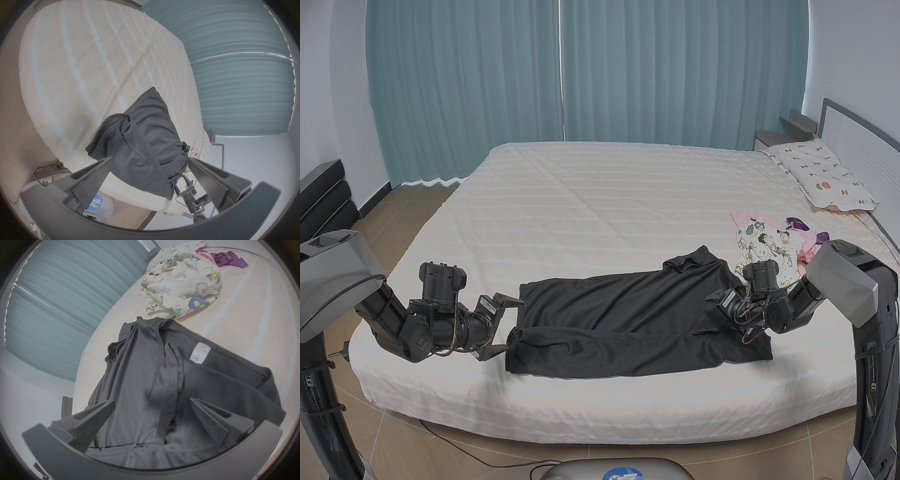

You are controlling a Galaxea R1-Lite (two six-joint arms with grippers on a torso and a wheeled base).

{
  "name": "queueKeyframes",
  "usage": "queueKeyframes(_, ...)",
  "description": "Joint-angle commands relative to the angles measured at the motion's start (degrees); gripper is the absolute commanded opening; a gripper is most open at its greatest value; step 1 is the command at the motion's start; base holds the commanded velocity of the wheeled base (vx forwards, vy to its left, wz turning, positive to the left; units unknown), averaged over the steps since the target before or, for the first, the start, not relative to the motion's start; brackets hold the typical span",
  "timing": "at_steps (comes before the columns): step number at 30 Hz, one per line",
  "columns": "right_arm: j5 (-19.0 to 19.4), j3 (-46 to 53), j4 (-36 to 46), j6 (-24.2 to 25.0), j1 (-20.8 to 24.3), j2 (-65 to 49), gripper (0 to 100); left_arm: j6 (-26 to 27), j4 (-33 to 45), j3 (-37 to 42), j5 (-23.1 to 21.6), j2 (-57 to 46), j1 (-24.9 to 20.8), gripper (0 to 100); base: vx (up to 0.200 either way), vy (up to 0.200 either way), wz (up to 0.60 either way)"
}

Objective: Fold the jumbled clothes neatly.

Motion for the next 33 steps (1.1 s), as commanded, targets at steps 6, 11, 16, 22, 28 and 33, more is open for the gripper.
queueKeyframes(6,-0.88,-3.0,-0.49,-0.09,0.2,3.74,100,0.21,-0.13,0.51,0.02,0.0,-0.23,100,0.0,0.0,0.0)
queueKeyframes(11,-0.97,-4.14,-0.57,-0.09,-0.07,4.44,0,0.21,-0.13,0.51,0.02,0.0,-0.23,100,0.0,0.0,0.0)
queueKeyframes(16,-2.29,-3.79,-0.84,-0.09,-0.24,4.18,0,0.21,-0.13,0.51,0.02,0.0,-0.14,100,0.0,0.0,0.0)
queueKeyframes(22,-4.58,-2.03,-0.75,0.08,-0.24,2.24,0,0.29,-0.13,0.77,0.02,0.0,-0.23,100,0.0,0.0,0.0)
queueKeyframes(28,-4.66,2.45,-0.84,-0.27,0.37,-1.97,0,0.29,-0.22,0.77,0.02,0.0,-0.23,100,0.0,0.0,0.0)
queueKeyframes(33,-4.66,5.18,-0.57,-1.06,0.9,-6.02,0,0.29,-0.13,0.86,-0.07,0.0,-0.23,100,0.0,0.0,0.0)
